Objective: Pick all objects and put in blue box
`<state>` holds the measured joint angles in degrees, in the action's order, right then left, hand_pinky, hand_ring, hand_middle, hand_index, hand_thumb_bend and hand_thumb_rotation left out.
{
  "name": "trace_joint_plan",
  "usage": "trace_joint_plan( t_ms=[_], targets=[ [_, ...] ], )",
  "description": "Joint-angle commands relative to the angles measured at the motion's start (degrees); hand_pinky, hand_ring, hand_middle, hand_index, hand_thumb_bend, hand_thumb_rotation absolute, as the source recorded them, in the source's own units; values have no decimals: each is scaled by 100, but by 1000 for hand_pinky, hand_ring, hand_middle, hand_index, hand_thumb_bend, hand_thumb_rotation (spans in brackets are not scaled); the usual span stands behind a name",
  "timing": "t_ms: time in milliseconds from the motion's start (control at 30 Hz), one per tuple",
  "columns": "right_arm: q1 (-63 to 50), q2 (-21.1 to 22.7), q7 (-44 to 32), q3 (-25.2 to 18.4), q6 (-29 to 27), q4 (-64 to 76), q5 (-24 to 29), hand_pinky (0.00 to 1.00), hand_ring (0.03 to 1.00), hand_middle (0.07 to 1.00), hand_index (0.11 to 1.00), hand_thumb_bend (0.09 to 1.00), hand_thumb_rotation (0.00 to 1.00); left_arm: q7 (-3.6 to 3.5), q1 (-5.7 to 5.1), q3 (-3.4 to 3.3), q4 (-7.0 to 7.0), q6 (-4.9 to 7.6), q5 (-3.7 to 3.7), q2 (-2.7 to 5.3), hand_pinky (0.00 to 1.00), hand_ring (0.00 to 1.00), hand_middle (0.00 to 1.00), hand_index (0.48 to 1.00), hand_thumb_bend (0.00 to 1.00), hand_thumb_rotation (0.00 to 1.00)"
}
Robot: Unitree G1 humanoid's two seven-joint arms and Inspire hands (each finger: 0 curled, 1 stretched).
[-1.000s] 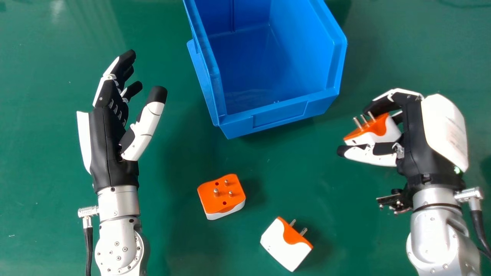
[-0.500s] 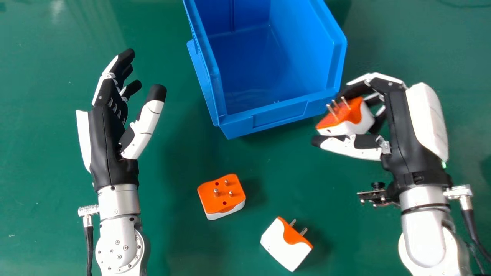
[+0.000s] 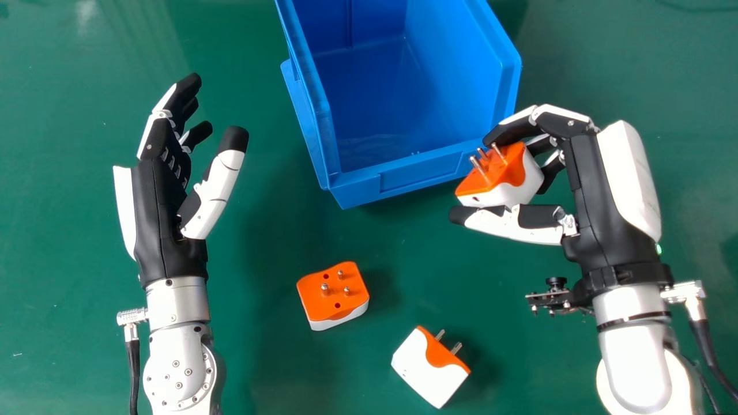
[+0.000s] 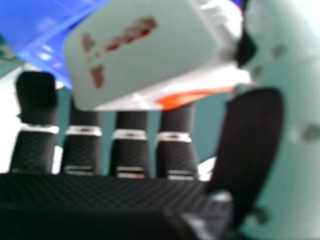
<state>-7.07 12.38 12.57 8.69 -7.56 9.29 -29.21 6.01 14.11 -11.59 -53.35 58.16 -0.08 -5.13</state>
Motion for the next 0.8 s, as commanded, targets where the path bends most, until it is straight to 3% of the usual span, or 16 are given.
trace_joint_plan(
  t_ms=[0, 200, 400, 533, 633, 767],
  targets=[
    [42, -35, 13, -21, -275, 160, 100, 311, 408, 469, 482, 499, 0, -25, 49, 12, 85, 76, -11, -23, 819, 889, 879, 804, 756, 540],
    [65, -79, 4, 73, -445, 137, -50, 314, 415, 471, 478, 499, 0, 15, 20, 14, 82, 80, 32, -29, 820, 890, 879, 804, 757, 537],
    [88, -195, 22, 189, -535, 184, -58, 310, 416, 472, 482, 498, 0, 112, 21, 17, 51, 109, 119, -40, 820, 888, 878, 803, 757, 536],
    [115, -246, 136, 209, -572, 217, -222, 311, 418, 471, 483, 498, 0, 124, 9, 15, 66, 86, 113, -27, 819, 884, 876, 804, 755, 538],
    [148, -329, 356, 222, -594, 277, -503, 311, 418, 470, 484, 498, 0, 84, 14, 12, 51, 86, 60, -23, 818, 883, 875, 803, 754, 539],
    [279, -453, 609, 270, -565, 314, -866, 306, 413, 470, 489, 497, 0, 76, 30, 17, 43, 84, 66, -27, 817, 882, 874, 804, 757, 539]
  ],
)
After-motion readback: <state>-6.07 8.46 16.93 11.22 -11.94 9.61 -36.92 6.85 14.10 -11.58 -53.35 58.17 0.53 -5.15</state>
